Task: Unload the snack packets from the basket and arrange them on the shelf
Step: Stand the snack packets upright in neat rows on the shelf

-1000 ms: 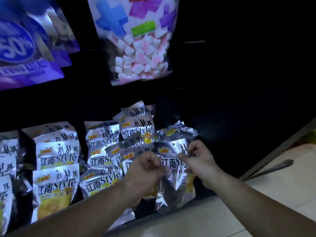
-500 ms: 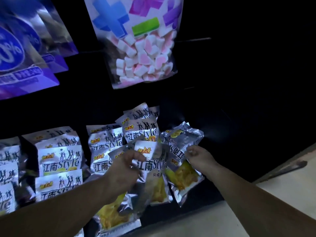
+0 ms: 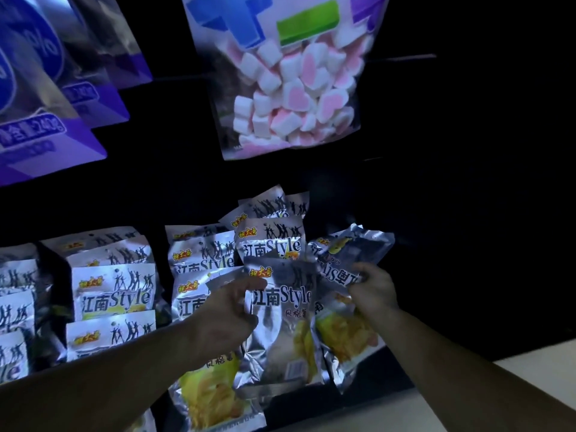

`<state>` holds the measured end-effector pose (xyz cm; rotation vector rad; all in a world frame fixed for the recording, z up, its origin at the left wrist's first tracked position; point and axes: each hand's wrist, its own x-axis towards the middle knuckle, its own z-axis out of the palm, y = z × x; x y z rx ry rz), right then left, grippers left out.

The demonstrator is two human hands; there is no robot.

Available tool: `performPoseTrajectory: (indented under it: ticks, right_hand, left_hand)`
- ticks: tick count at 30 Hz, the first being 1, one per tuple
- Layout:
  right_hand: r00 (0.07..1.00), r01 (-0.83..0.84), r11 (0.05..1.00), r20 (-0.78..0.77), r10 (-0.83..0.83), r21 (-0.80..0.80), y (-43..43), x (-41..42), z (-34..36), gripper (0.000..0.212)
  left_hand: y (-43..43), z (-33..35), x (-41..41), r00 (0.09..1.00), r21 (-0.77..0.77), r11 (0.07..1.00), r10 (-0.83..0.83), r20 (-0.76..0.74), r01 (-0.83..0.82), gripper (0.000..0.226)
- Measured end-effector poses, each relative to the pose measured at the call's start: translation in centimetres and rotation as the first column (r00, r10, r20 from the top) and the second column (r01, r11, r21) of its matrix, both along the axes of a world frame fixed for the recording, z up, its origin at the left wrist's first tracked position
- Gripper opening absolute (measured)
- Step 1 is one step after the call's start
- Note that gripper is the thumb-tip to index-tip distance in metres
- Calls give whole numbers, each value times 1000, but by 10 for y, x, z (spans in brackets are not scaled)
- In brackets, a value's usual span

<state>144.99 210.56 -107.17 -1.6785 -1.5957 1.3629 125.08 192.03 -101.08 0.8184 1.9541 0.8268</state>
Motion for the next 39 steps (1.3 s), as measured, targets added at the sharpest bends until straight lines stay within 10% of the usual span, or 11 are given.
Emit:
performPoseTrajectory:
  ticks: [7, 13, 19, 24, 29, 34, 39]
  right_hand:
    - [949, -255, 874, 280, 145, 414, -7, 18, 45, 36]
    - [983, -157, 870, -16, 185, 468, -36, 38, 97, 37]
    - [938, -7, 1000, -347, 9, 5, -48, 61, 117, 13]
    - [880, -10, 986, -470, -70, -167, -61, 86, 129, 38]
    - [967, -164, 972, -165, 192, 169, -67, 92, 135, 15]
    - [941, -311, 744, 300, 155, 591, -68, 92, 143, 17]
    - [991, 2, 949, -125, 40, 314, -70, 91, 147, 26]
  left_hand:
    - [-1, 9, 11, 991, -141, 981, -136, 5, 135, 79]
    - [2, 29, 29, 973, 24, 979, -197, -120, 201, 66]
    - [-14, 56, 67, 886, 83, 889, -434, -162, 450, 104]
    - [-25, 72, 77, 902, 134, 900, -388, -189, 415, 110]
    - [-19, 85, 84, 948, 192, 934, -269, -170, 300, 80]
    - [-14, 89, 83, 965, 326, 934, -63, -254, 146, 36]
    - [-14, 102, 75, 841, 398, 876, -17, -540, 273, 38]
